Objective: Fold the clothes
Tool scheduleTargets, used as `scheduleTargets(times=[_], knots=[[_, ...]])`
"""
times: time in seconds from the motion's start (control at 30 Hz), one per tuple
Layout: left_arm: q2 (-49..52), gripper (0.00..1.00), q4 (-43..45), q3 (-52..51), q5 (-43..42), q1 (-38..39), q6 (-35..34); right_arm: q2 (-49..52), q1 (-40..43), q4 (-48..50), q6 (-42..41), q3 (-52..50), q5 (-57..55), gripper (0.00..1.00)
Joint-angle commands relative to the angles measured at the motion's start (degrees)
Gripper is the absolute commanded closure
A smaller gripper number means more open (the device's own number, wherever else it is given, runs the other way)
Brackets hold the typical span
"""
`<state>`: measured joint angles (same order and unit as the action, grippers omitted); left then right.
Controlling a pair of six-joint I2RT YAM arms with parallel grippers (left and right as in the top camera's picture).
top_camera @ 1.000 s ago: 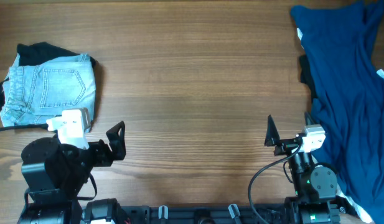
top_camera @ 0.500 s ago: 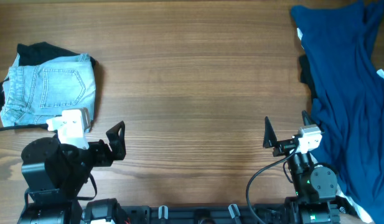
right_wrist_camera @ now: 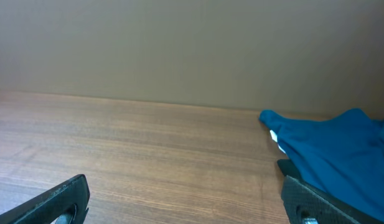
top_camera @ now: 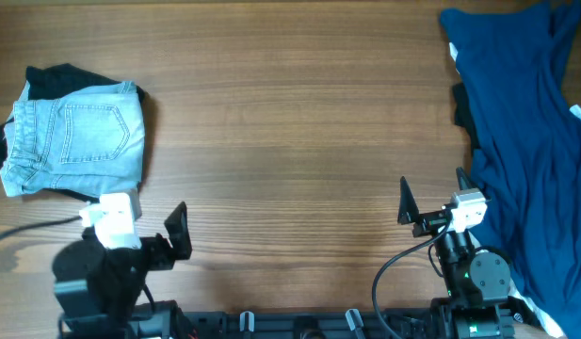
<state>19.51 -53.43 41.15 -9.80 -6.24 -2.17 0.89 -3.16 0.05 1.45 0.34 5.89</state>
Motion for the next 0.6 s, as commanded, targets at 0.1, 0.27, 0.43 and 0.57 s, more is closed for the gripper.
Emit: scheduleTargets(times=[0.1,0.27,0.43,0.57], knots=[[-16.50,0.00,17.03,-21.57,0.87,0.39,0.87,-0.46,0.28,0.35,0.70,-0.04,1.01,0.00],[-19.32,0.00,36.57,-32.46,0.94,0.39,0.94,-0.46,0.28,0.35,0.72,-0.04,1.01,0.00],[-19.32,0.00,53.90,-40.54,0.72,0.39,3.30,-0.46,0.28,0.35,0.72,-0.04,1.01,0.00],[-19.32,0.00,49.79,-40.83,1.09,0.39,3.48,-0.46,0.28,0.35,0.74,-0.04,1.01,0.00]])
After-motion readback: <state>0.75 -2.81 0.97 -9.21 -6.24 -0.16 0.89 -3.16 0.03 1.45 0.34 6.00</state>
